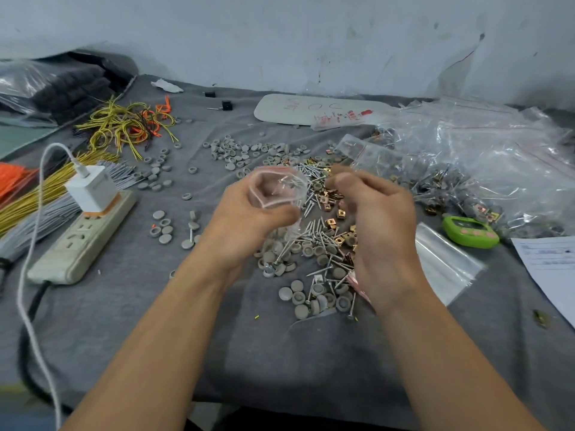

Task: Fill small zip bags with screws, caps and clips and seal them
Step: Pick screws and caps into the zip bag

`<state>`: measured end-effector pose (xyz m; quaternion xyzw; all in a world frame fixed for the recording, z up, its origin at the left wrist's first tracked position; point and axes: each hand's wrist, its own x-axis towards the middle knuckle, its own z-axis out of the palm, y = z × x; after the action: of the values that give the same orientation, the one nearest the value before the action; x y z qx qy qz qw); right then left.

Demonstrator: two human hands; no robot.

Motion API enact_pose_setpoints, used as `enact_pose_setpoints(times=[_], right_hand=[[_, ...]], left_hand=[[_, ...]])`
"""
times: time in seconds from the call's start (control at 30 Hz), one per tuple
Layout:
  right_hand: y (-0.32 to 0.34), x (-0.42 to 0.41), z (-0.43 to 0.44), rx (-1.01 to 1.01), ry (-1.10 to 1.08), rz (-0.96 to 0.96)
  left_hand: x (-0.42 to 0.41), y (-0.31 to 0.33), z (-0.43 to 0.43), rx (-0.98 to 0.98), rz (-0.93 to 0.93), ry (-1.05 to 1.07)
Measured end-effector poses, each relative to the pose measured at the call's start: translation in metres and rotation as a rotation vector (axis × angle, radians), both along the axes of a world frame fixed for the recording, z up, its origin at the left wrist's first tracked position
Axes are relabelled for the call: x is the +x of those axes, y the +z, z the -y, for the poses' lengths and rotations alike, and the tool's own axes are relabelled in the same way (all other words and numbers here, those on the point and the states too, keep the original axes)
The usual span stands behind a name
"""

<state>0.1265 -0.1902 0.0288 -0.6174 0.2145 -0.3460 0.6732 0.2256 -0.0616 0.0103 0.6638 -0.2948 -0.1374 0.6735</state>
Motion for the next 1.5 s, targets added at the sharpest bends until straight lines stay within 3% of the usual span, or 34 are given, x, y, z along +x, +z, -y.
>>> enact_pose_setpoints(times=[0.1, 0.27, 0.57, 0.67, 0.8, 0.93, 1.03, 1.17, 1.23, 1.33, 1.5], right_hand=[[-0.009, -0.003, 0.007, -0.305, 0.015, -0.301], [-0.025, -0.004, -0.007, -0.861, 0.379, -0.729], [-0.02, -0.003, -0.015, -1.034, 0.387, -0.83], [-0.021, 0.0, -0.017, -1.039, 0.331, -0.818], [-0.022, 0.002, -0.018, -1.079, 0.348, -0.822], [-0.027, 0.007, -0.018, -1.219, 0.265, -0.805], [-0.032, 0.01, -0.016, -1.162, 0.183, -0.755], [-0.027, 0.01, -0.004, -0.669, 0.127, -0.423], [-0.022, 0.009, 0.001, -0.53, 0.116, -0.288], [-0.02, 0.01, 0.002, -0.529, 0.17, -0.25], [-0.026, 0.019, -0.003, -0.547, 0.208, -0.385]], left_hand=[[-0.001, 0.006, -0.002, -0.169, -0.232, 0.039], [0.002, 0.016, -0.01, -0.398, -0.467, 0.038], [0.0, 0.022, -0.014, -0.397, -0.55, 0.087], [0.0, 0.021, -0.013, -0.374, -0.392, 0.184], [0.011, 0.016, -0.025, -0.153, 0.139, 0.533], [0.01, 0.004, -0.033, 0.187, 0.492, 0.522], [0.004, -0.005, -0.025, 0.428, 0.53, 0.37], [0.0, -0.015, -0.011, 0.556, 0.542, 0.236], [-0.001, -0.017, -0.008, 0.573, 0.564, 0.249], [-0.001, -0.016, -0.004, 0.544, 0.587, 0.242], [-0.017, -0.013, 0.009, 0.522, 0.591, 0.057]])
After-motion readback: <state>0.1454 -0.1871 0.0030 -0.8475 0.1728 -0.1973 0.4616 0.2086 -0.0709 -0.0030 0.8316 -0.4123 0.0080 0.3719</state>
